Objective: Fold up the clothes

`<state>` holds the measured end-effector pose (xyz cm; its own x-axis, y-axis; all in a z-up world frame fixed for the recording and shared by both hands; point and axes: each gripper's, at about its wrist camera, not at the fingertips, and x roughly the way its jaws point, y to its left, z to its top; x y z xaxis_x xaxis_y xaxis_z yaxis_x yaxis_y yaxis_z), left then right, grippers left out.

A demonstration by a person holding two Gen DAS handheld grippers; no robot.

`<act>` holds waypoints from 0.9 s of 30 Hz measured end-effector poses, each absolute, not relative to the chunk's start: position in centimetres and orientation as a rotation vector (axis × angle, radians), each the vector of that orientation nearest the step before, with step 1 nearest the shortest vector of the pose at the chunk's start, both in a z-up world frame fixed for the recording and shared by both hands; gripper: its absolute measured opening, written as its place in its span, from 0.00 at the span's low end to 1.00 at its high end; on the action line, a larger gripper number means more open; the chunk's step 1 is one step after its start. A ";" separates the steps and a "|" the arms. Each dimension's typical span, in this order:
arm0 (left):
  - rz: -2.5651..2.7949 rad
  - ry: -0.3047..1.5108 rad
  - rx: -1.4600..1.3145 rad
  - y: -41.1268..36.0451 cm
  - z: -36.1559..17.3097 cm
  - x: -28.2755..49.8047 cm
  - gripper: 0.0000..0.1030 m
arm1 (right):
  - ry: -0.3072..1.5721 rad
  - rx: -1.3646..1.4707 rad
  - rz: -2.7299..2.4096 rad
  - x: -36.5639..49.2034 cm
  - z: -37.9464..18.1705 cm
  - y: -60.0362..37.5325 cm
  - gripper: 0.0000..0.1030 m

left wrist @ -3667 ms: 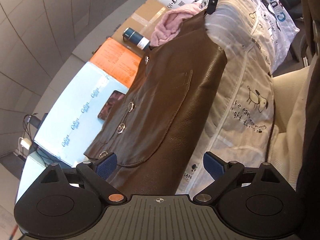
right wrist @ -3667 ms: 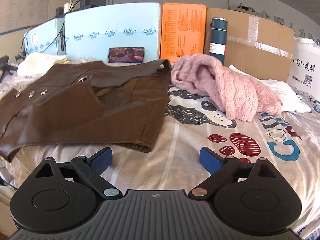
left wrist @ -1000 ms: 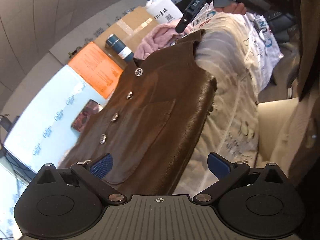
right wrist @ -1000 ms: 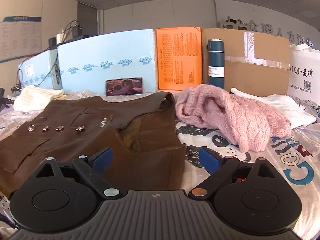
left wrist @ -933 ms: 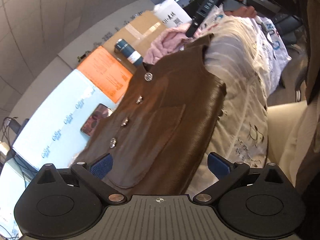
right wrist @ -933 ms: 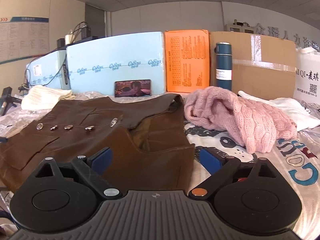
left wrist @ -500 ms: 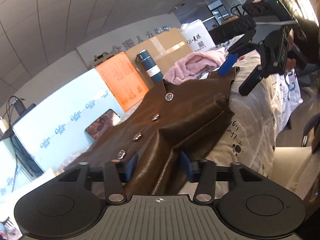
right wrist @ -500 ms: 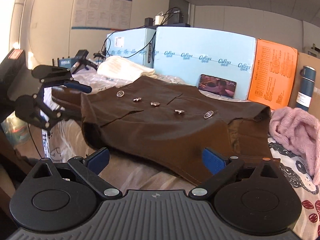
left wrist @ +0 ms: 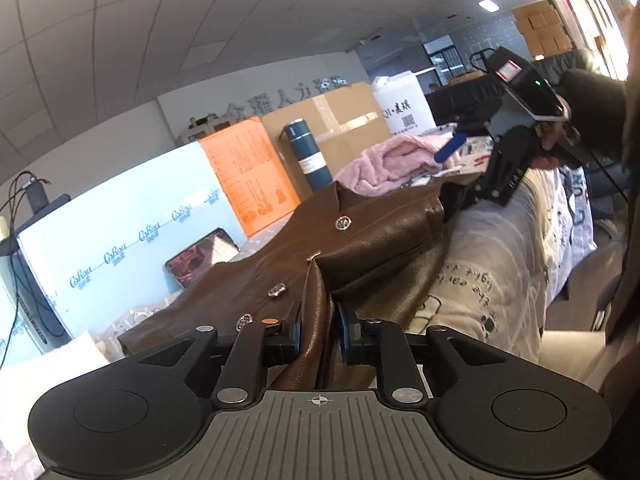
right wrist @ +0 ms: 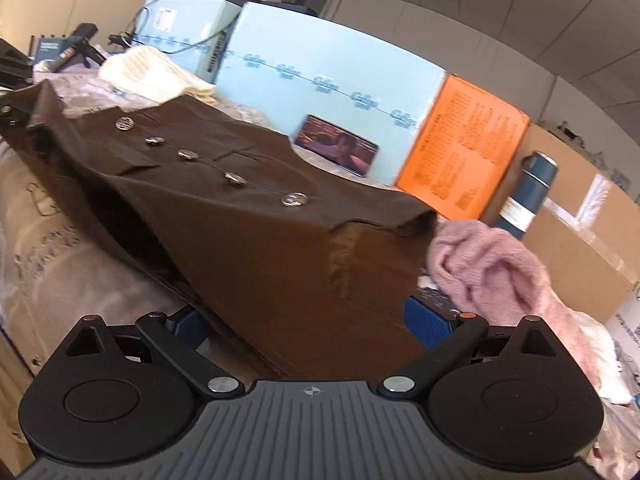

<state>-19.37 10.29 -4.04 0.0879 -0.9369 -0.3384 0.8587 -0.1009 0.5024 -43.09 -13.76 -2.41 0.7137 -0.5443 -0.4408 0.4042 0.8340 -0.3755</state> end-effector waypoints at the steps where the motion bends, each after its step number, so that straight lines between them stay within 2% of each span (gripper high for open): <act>1: -1.521 -0.148 0.724 10.4 -4.2 -19.4 0.28 | 0.580 -0.281 -0.558 -43.3 -2.5 -14.2 0.96; 3: -1.530 -0.163 0.758 10.6 -4.5 -19.5 0.55 | 0.596 -0.314 -0.604 -43.6 -2.6 -14.9 0.96; 5: -1.525 -0.170 0.794 10.8 -4.9 -19.6 0.65 | 0.604 -0.341 -0.643 -43.8 -2.7 -15.4 0.96; 11: -1.503 -0.169 0.783 11.3 -5.8 -19.4 0.67 | 0.604 -0.455 -0.691 -43.3 -3.3 -14.7 0.92; 12: -1.508 -0.169 0.772 11.2 -5.8 -19.4 0.65 | 0.603 -0.473 -0.680 -43.2 -3.4 -14.4 0.89; 13: -1.515 -0.167 0.762 11.2 -5.9 -19.3 0.61 | 0.601 -0.490 -0.668 -43.1 -3.4 -14.0 0.77; 14: -1.538 -0.154 0.747 11.3 -5.7 -19.1 0.35 | 0.607 -0.489 -0.645 -43.1 -3.4 -13.7 0.60; 15: -1.546 -0.139 0.725 11.3 -5.5 -18.8 0.15 | 0.613 -0.487 -0.622 -43.1 -3.3 -13.4 0.49; 16: -1.539 -0.140 0.709 11.4 -5.4 -18.6 0.12 | 0.619 -0.485 -0.599 -43.0 -3.3 -13.1 0.30; 17: -1.532 -0.141 0.693 11.5 -5.4 -18.4 0.09 | 0.625 -0.484 -0.575 -43.0 -3.3 -12.8 0.16; 20: -1.518 -0.147 0.655 12.5 -5.0 -18.3 0.07 | 0.641 -0.466 -0.534 -43.5 -3.5 -11.6 0.06; 25: -1.503 -0.189 0.600 15.2 -3.2 -18.6 0.06 | 0.637 -0.492 -0.501 -45.4 -3.2 -8.0 0.04; 27: -1.475 -0.187 0.559 13.9 -2.6 -17.7 0.07 | 0.600 -0.514 -0.495 -46.2 -2.3 -6.8 0.04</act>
